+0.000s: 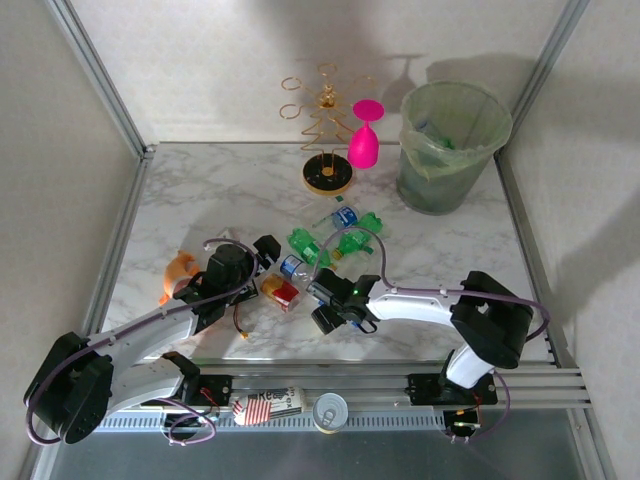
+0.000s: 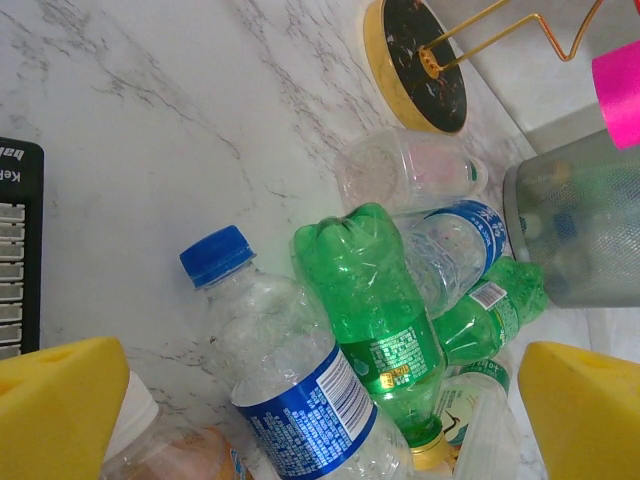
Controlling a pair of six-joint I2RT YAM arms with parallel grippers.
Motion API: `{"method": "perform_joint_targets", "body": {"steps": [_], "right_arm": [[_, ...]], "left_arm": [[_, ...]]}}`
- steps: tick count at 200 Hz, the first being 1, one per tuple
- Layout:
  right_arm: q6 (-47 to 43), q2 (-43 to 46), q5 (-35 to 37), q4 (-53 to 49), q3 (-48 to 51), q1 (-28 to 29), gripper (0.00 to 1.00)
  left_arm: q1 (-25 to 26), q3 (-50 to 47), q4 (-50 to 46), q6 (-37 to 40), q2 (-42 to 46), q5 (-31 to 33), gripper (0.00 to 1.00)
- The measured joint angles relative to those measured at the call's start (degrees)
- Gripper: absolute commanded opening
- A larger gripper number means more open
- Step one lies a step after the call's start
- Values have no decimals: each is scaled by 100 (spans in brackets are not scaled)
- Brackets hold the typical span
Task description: Put the plastic bottles in the bin
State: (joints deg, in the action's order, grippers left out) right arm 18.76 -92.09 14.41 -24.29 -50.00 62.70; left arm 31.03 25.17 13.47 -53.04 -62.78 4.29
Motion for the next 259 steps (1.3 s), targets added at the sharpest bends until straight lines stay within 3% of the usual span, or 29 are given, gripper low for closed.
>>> {"method": "perform_joint_targets", "body": {"steps": [114,178,259], "right_arm": [[-234,-225,105,50,-59,52,54],[-319,9,35,70,-59,55,50],[-638,1552,-424,647,-420,-190,49]], "left_arm": [[0,-4,0,0,55,2,100],[0,-26,0,0,61,2,100],[0,-101,70,0,146,2,100]]}}
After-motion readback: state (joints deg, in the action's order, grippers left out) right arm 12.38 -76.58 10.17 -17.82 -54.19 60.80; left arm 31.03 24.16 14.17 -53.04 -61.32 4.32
